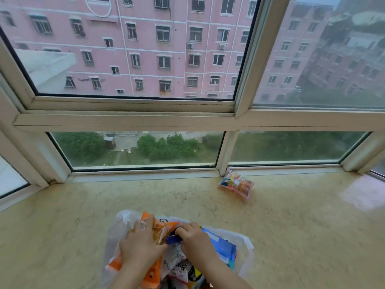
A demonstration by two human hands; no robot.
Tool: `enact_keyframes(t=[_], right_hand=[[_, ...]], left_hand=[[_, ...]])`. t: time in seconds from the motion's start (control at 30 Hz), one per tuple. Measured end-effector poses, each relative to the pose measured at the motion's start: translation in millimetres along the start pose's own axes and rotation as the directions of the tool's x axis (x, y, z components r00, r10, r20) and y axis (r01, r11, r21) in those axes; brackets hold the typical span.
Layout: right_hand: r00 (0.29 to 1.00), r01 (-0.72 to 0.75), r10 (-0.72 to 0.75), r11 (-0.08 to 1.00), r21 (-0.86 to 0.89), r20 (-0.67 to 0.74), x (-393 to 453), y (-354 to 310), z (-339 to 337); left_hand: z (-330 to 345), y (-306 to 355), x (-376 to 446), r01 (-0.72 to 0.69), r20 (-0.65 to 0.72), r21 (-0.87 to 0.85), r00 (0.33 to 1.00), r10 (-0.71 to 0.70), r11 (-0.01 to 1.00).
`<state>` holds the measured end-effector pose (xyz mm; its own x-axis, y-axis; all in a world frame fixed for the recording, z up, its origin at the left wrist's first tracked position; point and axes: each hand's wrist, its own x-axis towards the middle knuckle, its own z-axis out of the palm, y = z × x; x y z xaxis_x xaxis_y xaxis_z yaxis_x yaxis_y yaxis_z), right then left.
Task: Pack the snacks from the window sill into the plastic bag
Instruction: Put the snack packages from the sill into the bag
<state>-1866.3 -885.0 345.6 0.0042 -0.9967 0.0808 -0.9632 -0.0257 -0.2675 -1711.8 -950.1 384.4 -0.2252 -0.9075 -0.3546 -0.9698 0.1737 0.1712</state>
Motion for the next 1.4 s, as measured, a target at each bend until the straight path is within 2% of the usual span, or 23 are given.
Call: enact_keyframes(t=[0.17, 0.3, 0.67, 0.7, 0.73, 0.77, 0.83, 0.87, 0.9, 0.97, 1.03, 1.13, 1.2, 1.27, 1.4], right_hand=[[0.993, -0.063, 0.053, 0.994, 0.09, 0.102, 17.2, 6.1, 27.9], [0.981, -0.079, 0.063, 0.994, 0.08, 0.184, 29.1, 8.1, 33.9], [0.904, -0.17, 0.149, 0.985, 0.017, 0.4, 51.3, 14.1, 55.6], [0.916, -0.169, 0.134, 0.984, 0.06, 0.378, 49.3, 16.8, 53.8], [0.946, -0.162, 0.121, 0.98, 0.113, 0.3, 48.5, 20.1, 49.7], [0.975, -0.159, 0.131, 0.976, 0.151, 0.18, 49.1, 24.1, 45.6], [0.98, -0.189, 0.195, 0.968, 0.164, -0.022, 53.0, 32.7, 41.0], [0.97, -0.232, 0.239, 0.965, 0.126, -0.04, 56.5, 36.3, 41.5], [0.963, -0.271, 0.271, 0.961, 0.049, 0.008, 61.1, 38.7, 43.0], [0.923, -0.306, 0.323, 0.946, -0.108, 0.21, 70.0, 37.3, 45.4], [0.889, -0.328, 0.369, 0.926, -0.185, 0.271, 75.4, 30.8, 44.6], [0.913, -0.297, 0.336, 0.936, -0.188, 0.231, 77.7, 27.1, 41.6], [0.947, -0.293, 0.306, 0.947, -0.134, 0.095, 76.8, 33.5, 39.8], [0.939, -0.344, 0.345, 0.936, -0.069, 0.003, 73.3, 44.7, 37.4], [0.931, -0.359, 0.359, 0.933, 0.011, -0.066, 62.3, 53.9, 24.8]], left_hand=[[5.4, -15.2, 7.5, 0.085, 0.102, 0.009, 0.991, -0.086, 0.996], [4.5, -24.1, 13.2, 0.128, 0.15, 0.023, 0.98, -0.13, 0.991], [5.3, -24.4, 14.9, 0.137, 0.137, 0.028, 0.981, -0.139, 0.99], [6.7, -25.0, 13.9, 0.133, 0.129, 0.028, 0.982, -0.136, 0.991], [7.9, -26.1, 12.5, 0.135, 0.122, 0.021, 0.983, -0.137, 0.991], [8.7, -27.7, 11.3, 0.14, 0.117, 0.008, 0.983, -0.14, 0.99], [10.3, -30.7, 9.3, 0.14, 0.101, -0.02, 0.985, -0.137, 0.99], [10.9, -31.7, 8.3, 0.132, 0.09, -0.025, 0.987, -0.129, 0.991], [11.7, -32.6, 7.4, 0.123, 0.081, -0.026, 0.989, -0.121, 0.992], [13.3, -33.0, 6.2, 0.115, 0.066, -0.029, 0.991, -0.113, 0.993], [14.2, -32.4, 4.1, 0.111, 0.05, -0.033, 0.993, -0.11, 0.993], [16.8, -30.0, -0.8, 0.078, 0.01, -0.067, 0.997, -0.078, 0.995], [19.2, -27.3, -4.5, 0.034, 0.0, -0.098, 0.999, -0.034, 0.995], [23.5, -23.6, -7.0, -0.015, 0.002, -0.126, 1.0, 0.015, 0.992], [33.9, -11.5, -6.6, -0.079, -0.016, -0.149, 0.997, 0.078, 0.986]])
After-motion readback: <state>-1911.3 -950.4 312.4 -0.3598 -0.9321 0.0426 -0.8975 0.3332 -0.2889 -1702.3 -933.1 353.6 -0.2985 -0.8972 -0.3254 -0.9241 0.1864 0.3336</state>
